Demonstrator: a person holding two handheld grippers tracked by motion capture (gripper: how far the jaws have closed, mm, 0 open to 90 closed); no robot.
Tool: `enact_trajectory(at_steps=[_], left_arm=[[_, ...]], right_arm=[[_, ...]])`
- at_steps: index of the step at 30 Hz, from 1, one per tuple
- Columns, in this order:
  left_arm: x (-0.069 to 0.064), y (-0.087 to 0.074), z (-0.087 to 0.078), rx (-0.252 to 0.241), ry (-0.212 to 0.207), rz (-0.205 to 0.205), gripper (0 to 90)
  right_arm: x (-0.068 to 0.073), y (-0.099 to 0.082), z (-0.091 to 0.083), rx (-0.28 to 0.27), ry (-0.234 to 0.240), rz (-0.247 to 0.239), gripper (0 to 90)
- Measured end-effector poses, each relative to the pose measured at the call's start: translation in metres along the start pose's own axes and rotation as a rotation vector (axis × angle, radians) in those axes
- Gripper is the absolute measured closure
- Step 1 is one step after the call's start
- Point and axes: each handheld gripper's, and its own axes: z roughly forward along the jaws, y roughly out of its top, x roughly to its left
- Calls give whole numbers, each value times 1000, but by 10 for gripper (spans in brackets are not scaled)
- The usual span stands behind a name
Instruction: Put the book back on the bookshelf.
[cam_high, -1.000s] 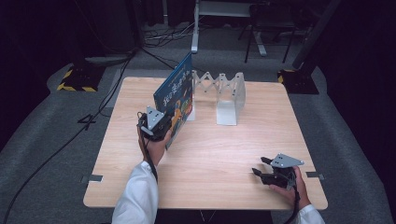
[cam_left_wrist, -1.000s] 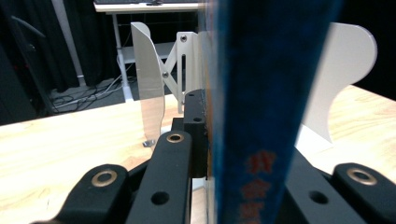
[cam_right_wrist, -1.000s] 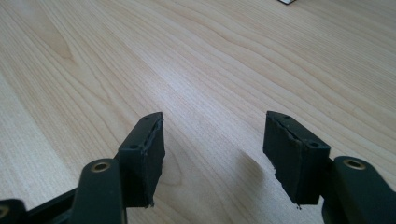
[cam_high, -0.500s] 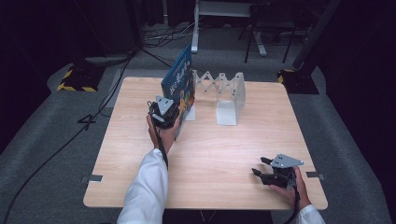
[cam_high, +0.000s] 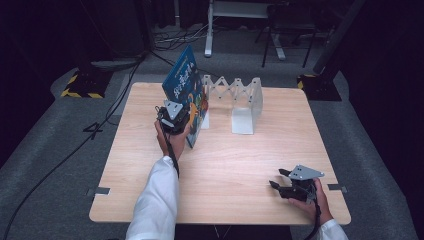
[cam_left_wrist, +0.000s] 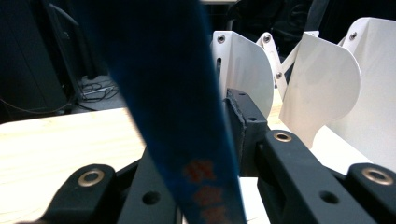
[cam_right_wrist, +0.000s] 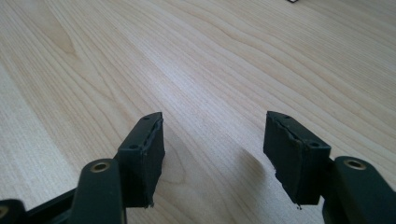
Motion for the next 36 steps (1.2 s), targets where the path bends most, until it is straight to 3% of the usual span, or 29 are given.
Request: enact_trajectory(at_steps=[5, 13, 17, 36], left_arm=[[-5, 0, 2, -1, 19, 27, 751], [-5, -2, -1, -15, 24, 23, 722], [-6, -2, -2, -5, 11, 46, 704], [1, -2, -9, 6, -13, 45, 608]], right_arm=[[0, 0, 0, 2, -1, -2, 389], [0, 0, 0, 4, 6, -7, 415], [1, 0, 1, 9, 2, -10, 406], [1, 0, 1, 7, -8, -4, 396]])
